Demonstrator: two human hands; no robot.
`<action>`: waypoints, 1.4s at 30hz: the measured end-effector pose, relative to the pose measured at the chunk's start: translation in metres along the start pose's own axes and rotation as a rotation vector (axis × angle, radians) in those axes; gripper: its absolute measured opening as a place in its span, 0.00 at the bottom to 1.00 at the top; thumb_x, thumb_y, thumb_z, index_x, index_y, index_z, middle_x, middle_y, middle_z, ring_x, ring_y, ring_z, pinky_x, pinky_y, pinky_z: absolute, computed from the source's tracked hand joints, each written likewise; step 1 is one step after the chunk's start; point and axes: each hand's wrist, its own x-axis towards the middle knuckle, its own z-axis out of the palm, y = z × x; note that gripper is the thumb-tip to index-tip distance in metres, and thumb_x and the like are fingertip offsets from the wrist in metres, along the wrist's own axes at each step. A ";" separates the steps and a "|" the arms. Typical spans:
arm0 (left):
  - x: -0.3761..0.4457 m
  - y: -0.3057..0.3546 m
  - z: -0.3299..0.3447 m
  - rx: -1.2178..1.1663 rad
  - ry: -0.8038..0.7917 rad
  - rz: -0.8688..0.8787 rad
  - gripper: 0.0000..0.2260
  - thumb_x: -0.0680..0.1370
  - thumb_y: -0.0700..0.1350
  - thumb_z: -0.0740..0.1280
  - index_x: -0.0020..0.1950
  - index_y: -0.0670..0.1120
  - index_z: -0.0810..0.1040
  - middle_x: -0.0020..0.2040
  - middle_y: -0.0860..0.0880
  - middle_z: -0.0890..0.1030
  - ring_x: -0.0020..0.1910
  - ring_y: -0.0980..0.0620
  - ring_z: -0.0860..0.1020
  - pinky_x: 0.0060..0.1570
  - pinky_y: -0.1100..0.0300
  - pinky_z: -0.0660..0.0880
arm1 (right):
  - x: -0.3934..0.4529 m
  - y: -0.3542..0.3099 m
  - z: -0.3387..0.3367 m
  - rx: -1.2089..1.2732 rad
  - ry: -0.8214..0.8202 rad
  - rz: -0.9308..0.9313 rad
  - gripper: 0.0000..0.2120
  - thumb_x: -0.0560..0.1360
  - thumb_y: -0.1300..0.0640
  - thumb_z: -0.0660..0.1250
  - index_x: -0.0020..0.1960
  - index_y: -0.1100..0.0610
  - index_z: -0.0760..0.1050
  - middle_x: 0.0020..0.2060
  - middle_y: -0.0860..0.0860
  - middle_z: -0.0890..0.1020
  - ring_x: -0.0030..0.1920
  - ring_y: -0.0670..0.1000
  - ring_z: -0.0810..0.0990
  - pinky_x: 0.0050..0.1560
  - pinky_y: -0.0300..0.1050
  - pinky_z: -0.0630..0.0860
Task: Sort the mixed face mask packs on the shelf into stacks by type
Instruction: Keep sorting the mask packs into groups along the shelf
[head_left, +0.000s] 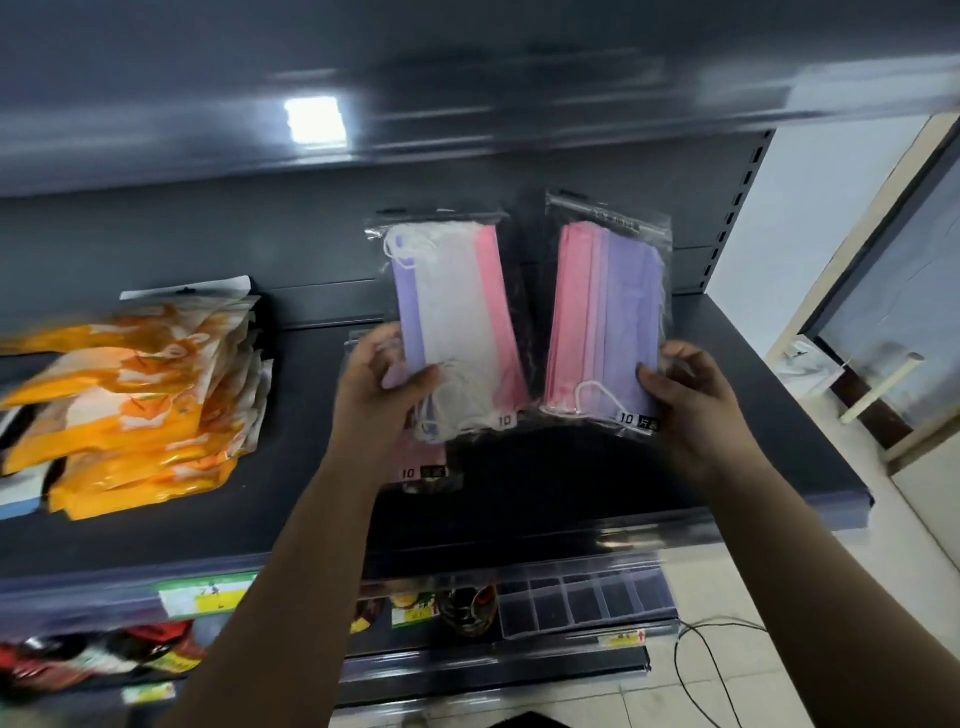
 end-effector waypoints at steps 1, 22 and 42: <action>0.000 0.001 -0.010 -0.004 0.010 0.003 0.20 0.68 0.32 0.72 0.50 0.53 0.75 0.44 0.57 0.83 0.43 0.57 0.80 0.44 0.59 0.77 | -0.001 0.004 0.006 0.009 -0.017 0.000 0.35 0.41 0.49 0.84 0.43 0.53 0.73 0.40 0.50 0.81 0.43 0.51 0.84 0.41 0.48 0.83; -0.008 -0.009 -0.105 0.426 0.008 -0.350 0.08 0.78 0.47 0.64 0.53 0.47 0.79 0.51 0.48 0.80 0.55 0.48 0.75 0.54 0.59 0.68 | -0.025 0.094 0.139 -0.759 0.031 0.024 0.26 0.72 0.65 0.68 0.68 0.62 0.64 0.53 0.51 0.77 0.51 0.51 0.75 0.48 0.45 0.71; 0.001 0.004 -0.097 0.322 -0.268 -0.068 0.45 0.66 0.38 0.77 0.76 0.52 0.55 0.68 0.54 0.69 0.66 0.55 0.68 0.58 0.63 0.70 | -0.029 0.086 0.156 -0.578 -0.021 0.011 0.28 0.62 0.67 0.75 0.57 0.57 0.67 0.48 0.57 0.80 0.47 0.56 0.81 0.43 0.52 0.80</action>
